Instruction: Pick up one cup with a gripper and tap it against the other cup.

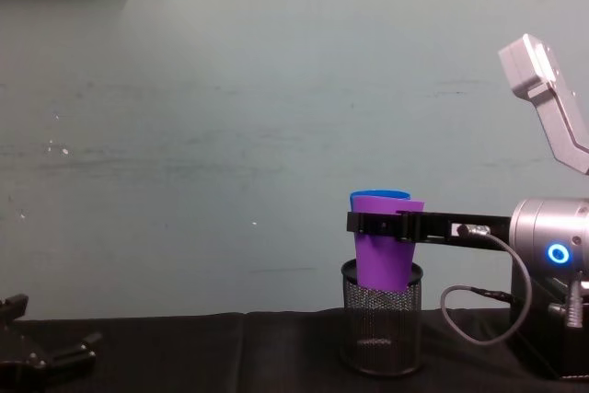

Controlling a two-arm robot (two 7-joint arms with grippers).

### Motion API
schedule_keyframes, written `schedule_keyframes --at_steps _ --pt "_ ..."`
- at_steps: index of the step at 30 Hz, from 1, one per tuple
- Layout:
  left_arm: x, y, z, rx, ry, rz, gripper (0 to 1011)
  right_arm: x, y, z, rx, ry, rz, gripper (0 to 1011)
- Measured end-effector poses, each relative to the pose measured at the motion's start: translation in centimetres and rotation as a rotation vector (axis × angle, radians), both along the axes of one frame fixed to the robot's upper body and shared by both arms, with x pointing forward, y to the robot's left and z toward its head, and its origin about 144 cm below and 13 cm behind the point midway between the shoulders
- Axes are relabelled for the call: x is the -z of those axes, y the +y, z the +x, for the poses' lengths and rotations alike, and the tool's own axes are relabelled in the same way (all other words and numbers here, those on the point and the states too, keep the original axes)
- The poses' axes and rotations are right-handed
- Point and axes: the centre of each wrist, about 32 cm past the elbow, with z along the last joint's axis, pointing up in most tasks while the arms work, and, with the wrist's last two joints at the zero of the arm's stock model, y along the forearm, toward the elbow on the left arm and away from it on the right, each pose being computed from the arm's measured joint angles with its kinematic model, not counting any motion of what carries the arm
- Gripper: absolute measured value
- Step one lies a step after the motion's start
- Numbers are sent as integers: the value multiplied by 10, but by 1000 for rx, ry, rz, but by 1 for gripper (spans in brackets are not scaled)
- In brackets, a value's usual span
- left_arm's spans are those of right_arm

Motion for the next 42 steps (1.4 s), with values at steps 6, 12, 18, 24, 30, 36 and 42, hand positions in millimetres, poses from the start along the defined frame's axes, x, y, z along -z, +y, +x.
schedule_keyframes --at_steps 6,12,18,24,30,36,42 --pt "0 0 0 0 0 0 1000 0 0 0 0 0 0 726" --pt "0 0 0 0 0 0 1000 0 0 0 0 0 0 724" --pt "0 0 0 0 0 0 1000 0 0 0 0 0 0 724" --pt "0 0 0 0 0 0 1000 0 0 0 0 0 0 724" --pt "0 0 0 0 0 0 1000 0 0 0 0 0 0 724" --pt "0 0 0 0 0 0 1000 0 0 0 0 0 0 724" --pt "0 0 0 0 0 0 1000 0 0 0 0 0 0 724"
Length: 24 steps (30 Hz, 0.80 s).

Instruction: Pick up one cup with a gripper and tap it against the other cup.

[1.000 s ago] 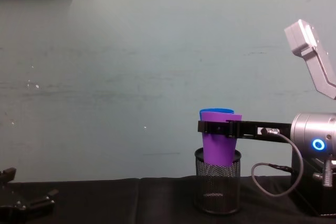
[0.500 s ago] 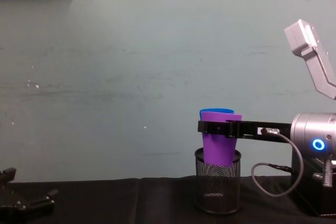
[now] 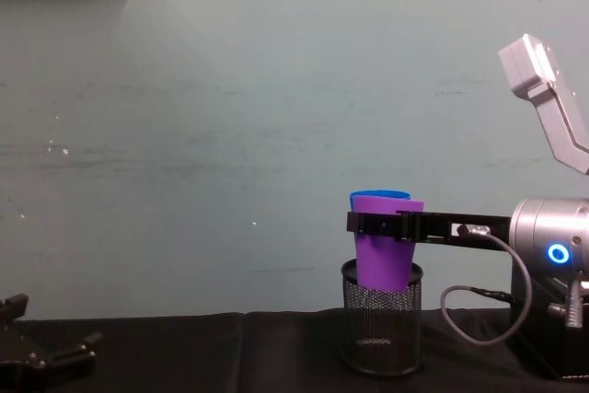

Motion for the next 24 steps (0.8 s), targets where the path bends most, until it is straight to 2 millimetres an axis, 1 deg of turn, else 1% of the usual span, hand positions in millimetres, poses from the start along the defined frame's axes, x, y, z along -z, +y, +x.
schedule_keyframes --at_steps 24 --pt "0 0 0 0 0 0 1000 0 0 0 0 0 0 724"
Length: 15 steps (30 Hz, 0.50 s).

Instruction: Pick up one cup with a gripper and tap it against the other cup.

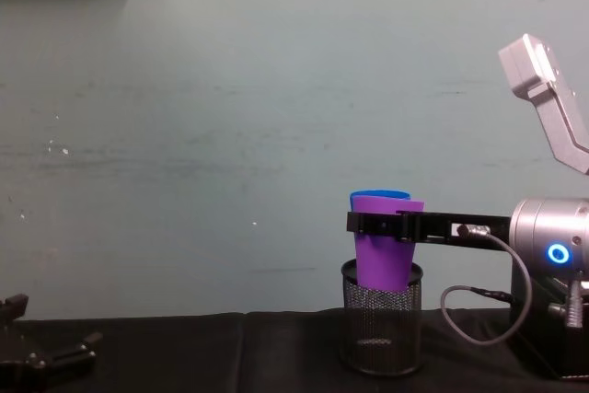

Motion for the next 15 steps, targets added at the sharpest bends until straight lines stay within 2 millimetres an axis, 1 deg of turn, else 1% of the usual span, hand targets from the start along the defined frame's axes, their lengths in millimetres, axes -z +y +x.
schedule_keyframes --at_steps 15 --pt "0 0 0 0 0 0 1000 0 0 0 0 0 0 724"
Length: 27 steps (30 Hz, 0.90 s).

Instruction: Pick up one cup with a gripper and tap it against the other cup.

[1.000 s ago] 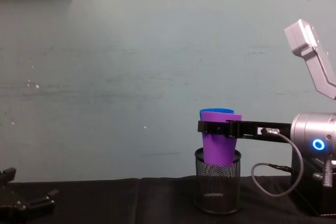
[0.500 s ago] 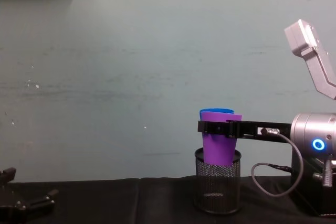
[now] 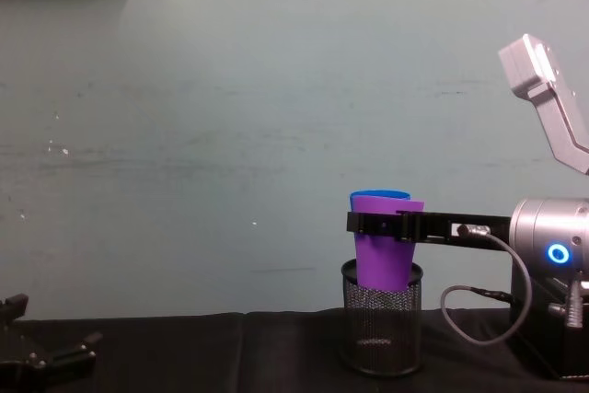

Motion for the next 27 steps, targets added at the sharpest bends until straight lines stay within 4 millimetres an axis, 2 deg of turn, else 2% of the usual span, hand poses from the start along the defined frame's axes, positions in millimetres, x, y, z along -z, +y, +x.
schedule_keyframes --at_steps 27 --pt "0 0 0 0 0 0 1000 0 0 0 0 0 0 726"
